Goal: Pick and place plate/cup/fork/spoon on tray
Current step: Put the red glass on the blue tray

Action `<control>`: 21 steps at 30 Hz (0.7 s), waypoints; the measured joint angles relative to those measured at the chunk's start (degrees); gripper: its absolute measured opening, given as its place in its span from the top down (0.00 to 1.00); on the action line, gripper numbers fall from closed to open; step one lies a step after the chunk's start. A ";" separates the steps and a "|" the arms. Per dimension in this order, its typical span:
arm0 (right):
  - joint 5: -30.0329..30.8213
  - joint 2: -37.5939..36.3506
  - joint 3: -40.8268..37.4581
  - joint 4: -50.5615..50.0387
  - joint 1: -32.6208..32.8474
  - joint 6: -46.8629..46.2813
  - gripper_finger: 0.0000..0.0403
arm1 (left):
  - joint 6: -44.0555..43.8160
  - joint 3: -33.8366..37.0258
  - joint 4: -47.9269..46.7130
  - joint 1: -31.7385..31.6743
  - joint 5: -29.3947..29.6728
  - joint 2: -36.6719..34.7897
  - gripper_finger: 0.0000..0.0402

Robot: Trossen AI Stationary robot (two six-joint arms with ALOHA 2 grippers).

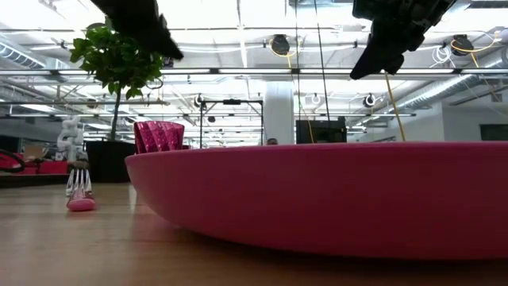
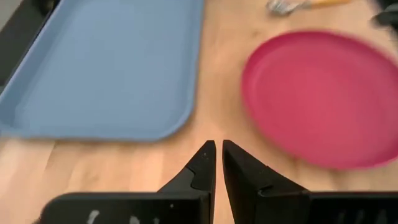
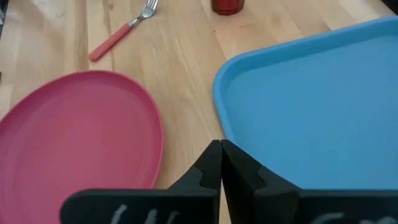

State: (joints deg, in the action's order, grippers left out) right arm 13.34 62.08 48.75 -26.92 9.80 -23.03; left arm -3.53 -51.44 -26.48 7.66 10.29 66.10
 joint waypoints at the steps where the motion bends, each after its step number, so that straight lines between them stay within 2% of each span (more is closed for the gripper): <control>1: 0.04 0.00 0.00 0.21 0.00 0.32 1.00 | -0.48 0.00 -0.93 -0.53 1.23 0.05 0.92; 5: 0.04 0.00 0.00 1.31 0.00 2.67 1.00 | -3.89 0.00 -6.10 -2.42 7.81 0.03 0.88; 9: 0.04 0.00 0.00 2.76 0.00 4.64 1.00 | -9.60 0.02 -11.38 -4.28 13.52 0.03 0.79; 15: 0.05 0.00 0.00 3.70 -0.02 6.73 1.00 | -13.15 1.12 -12.59 -5.77 13.87 0.01 0.64; 21: 0.04 0.00 0.00 5.38 -0.04 7.48 1.00 | -17.91 2.32 -13.75 -5.83 13.87 0.03 0.53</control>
State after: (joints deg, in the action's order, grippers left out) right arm 13.39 62.08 48.75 -21.54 9.76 -15.55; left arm -21.44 -49.12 -40.23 1.83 24.16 66.13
